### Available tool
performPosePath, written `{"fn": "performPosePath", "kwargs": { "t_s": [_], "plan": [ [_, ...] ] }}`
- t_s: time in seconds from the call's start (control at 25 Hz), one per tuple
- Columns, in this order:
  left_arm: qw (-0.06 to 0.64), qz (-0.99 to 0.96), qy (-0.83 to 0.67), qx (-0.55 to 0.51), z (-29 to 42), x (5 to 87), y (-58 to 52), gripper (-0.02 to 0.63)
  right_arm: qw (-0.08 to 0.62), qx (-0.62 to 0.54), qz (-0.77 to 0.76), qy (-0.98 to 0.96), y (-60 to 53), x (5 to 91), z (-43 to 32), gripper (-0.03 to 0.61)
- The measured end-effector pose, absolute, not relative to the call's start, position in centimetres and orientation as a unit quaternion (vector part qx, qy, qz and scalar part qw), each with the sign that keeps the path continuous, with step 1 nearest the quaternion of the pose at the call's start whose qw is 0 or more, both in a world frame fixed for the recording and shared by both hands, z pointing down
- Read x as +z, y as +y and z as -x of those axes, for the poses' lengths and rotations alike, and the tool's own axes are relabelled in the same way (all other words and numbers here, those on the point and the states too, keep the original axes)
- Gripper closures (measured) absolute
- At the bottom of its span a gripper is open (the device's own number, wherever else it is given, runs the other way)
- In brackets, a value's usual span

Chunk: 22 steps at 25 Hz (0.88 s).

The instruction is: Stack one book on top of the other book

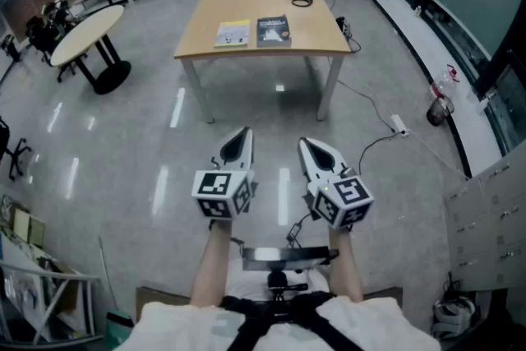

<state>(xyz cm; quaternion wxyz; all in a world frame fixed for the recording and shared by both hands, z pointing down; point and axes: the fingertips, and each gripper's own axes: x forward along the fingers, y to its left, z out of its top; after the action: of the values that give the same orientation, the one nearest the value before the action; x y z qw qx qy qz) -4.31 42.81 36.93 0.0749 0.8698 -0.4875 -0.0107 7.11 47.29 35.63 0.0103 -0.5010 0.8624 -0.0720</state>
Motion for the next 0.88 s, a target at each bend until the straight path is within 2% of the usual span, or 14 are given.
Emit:
{"fn": "performPosePath", "kwargs": {
  "t_s": [0.88],
  "plan": [
    [0.105,-0.856,-0.507,0.007,4.1,40.0,40.8,0.620,0.056,-0.139,0.490,0.859,44.8,38.3,-11.3,0.583]
  ]
}}
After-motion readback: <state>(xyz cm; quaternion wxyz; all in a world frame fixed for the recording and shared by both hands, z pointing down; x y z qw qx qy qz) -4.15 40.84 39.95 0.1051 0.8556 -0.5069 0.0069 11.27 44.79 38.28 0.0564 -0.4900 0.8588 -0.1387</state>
